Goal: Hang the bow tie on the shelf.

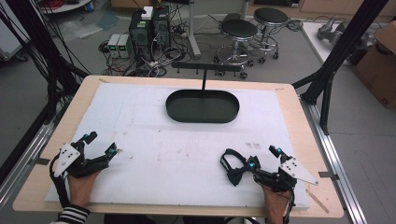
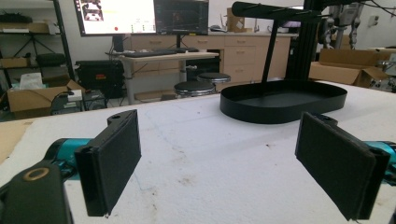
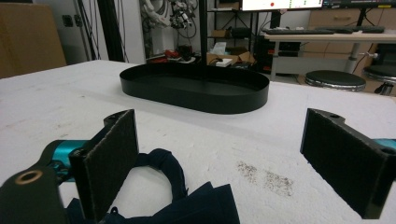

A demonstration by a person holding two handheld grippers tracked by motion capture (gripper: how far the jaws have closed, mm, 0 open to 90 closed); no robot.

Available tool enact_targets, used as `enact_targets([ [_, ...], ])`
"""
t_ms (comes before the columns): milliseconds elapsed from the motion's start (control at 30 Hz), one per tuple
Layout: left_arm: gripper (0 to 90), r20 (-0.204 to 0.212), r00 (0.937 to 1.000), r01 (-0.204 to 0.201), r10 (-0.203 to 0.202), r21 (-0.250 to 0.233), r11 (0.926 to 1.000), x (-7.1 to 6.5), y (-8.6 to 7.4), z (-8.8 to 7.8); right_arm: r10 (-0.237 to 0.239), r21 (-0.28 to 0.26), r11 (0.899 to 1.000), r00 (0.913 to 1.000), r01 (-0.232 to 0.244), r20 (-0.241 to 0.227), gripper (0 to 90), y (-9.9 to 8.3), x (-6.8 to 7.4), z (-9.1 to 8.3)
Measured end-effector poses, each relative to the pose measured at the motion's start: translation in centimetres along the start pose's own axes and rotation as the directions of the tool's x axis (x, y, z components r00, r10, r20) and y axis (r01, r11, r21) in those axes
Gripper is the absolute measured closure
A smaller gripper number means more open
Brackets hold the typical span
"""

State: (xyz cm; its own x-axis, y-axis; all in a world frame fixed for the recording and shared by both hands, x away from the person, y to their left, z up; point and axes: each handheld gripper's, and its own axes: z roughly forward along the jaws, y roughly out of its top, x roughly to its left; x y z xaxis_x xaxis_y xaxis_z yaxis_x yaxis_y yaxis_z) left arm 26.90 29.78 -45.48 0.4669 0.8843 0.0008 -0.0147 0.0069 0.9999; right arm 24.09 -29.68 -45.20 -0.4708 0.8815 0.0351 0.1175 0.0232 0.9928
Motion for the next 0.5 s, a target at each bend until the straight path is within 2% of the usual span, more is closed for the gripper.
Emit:
enact_targets([
  [367, 14.8, -0.004, 1.0000, -0.002, 0.002, 0.001, 1.0000, -0.02, 0.00, 0.01, 0.032, -0.016, 0.999, 0.9994, -0.033, -0.008, 10.3, -0.05, -0.20, -0.20],
  [500, 14.8, -0.003, 1.0000, -0.004, 0.004, 0.003, 1.0000, 0.00, 0.00, 0.01, 0.025, -0.017, 1.000, 0.9996, -0.025, -0.011, 10.3, -0.05, -0.23, -0.18],
])
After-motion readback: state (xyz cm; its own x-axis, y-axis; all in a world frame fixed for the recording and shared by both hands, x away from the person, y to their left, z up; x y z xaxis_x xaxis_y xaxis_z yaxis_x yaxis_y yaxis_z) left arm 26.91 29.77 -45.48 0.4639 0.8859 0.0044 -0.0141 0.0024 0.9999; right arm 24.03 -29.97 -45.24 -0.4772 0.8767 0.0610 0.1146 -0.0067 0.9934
